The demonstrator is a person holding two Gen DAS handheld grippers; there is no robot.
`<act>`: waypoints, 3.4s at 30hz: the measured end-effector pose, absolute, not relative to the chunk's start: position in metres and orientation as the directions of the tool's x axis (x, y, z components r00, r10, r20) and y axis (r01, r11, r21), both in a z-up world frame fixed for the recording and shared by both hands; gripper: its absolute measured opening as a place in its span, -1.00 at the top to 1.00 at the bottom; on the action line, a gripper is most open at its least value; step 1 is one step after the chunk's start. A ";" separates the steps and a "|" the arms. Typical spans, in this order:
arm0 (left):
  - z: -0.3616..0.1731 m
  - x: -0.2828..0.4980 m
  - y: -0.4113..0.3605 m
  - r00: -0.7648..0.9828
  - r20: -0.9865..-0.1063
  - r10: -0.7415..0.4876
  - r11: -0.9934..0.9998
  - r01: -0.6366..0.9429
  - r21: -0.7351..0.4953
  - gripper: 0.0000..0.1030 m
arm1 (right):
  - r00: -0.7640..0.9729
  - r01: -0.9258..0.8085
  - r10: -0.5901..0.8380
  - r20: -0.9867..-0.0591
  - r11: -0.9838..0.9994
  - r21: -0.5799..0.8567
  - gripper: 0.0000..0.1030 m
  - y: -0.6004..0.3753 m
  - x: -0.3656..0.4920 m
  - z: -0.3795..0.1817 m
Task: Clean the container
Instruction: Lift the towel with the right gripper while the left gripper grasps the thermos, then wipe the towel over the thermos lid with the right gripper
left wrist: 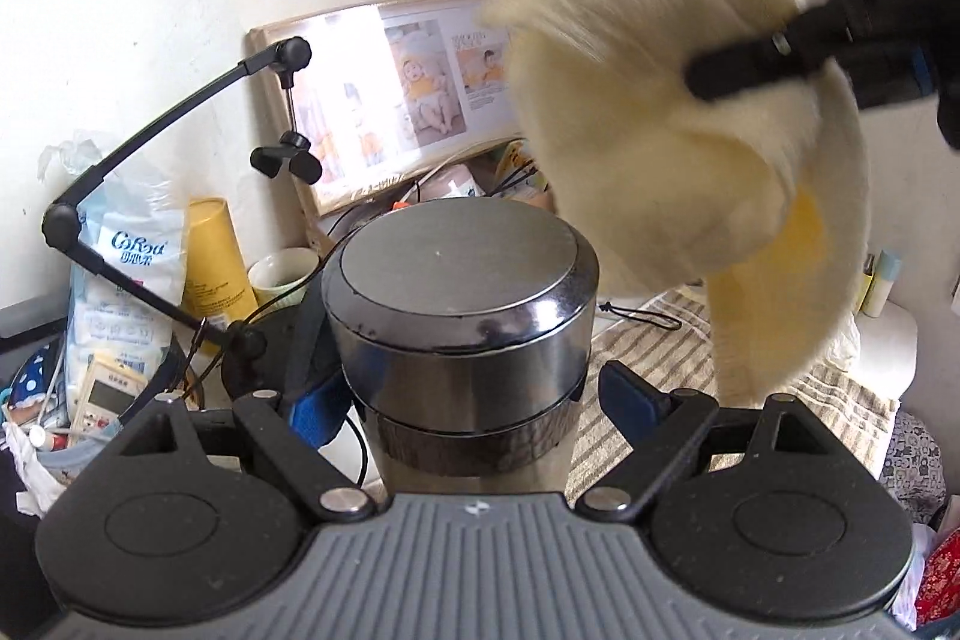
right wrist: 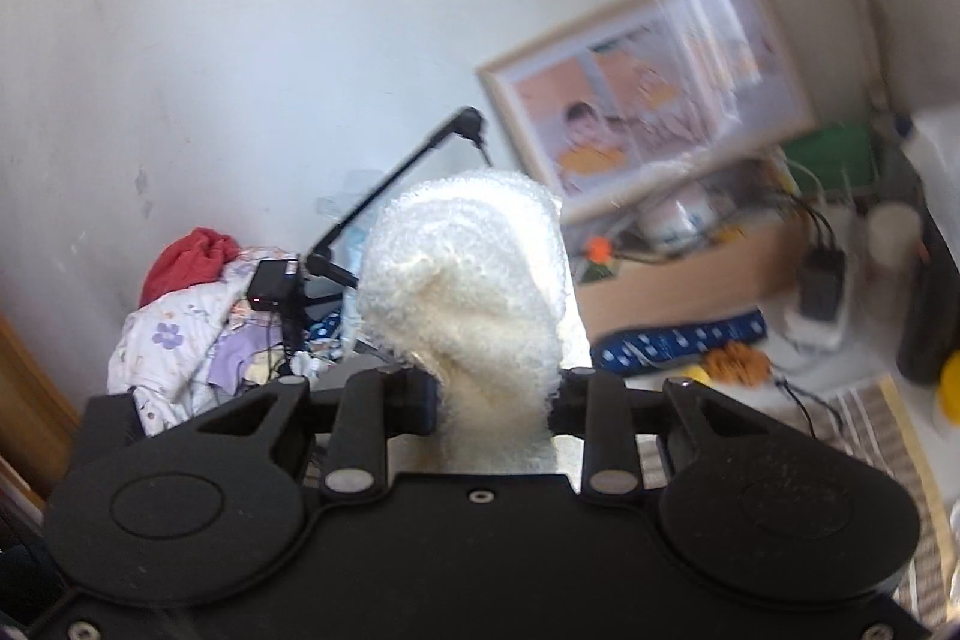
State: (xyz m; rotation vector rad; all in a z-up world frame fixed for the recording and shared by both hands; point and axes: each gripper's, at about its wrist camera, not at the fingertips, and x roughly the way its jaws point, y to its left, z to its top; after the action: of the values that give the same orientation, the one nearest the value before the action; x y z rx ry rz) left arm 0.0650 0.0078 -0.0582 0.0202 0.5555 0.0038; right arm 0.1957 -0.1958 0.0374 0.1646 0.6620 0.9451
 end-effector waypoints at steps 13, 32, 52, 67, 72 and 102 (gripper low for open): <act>-0.058 0.070 0.008 0.861 -0.509 -0.006 0.999 0.026 0.032 -0.62 | 0.338 -0.805 0.782 -0.524 0.528 0.269 0.45 -0.144 0.178 0.056; -0.059 0.070 0.013 0.858 -0.514 -0.003 1.000 0.015 0.019 -0.62 | 0.269 -0.830 0.729 -0.629 0.508 0.233 0.47 -0.087 0.192 0.038; -0.071 0.062 0.042 0.859 -0.512 0.014 1.000 -0.013 0.007 -0.62 | 0.115 -0.868 0.806 -0.580 0.366 0.336 0.48 -0.071 0.175 0.031; -0.081 0.046 0.077 0.849 -0.528 0.007 1.000 0.002 0.016 -0.62 | 0.171 -0.667 0.841 -0.514 0.483 0.568 0.47 -0.145 0.212 -0.002; -0.081 0.050 0.084 0.836 -0.549 0.003 1.000 0.005 0.013 -0.62 | 0.080 -0.549 0.890 -0.449 0.416 0.725 0.47 -0.168 0.215 -0.025; -0.010 0.068 0.023 0.844 -0.537 0.003 1.000 -0.017 -0.020 -0.64 | 0.252 -0.607 0.865 -0.434 0.490 0.625 0.46 -0.204 0.206 -0.034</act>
State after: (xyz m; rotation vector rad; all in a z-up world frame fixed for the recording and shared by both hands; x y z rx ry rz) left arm 0.0678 0.0228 -0.0104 -0.0241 0.5666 0.0106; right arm 0.2056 -0.2035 -0.0341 0.3634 0.8317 1.0315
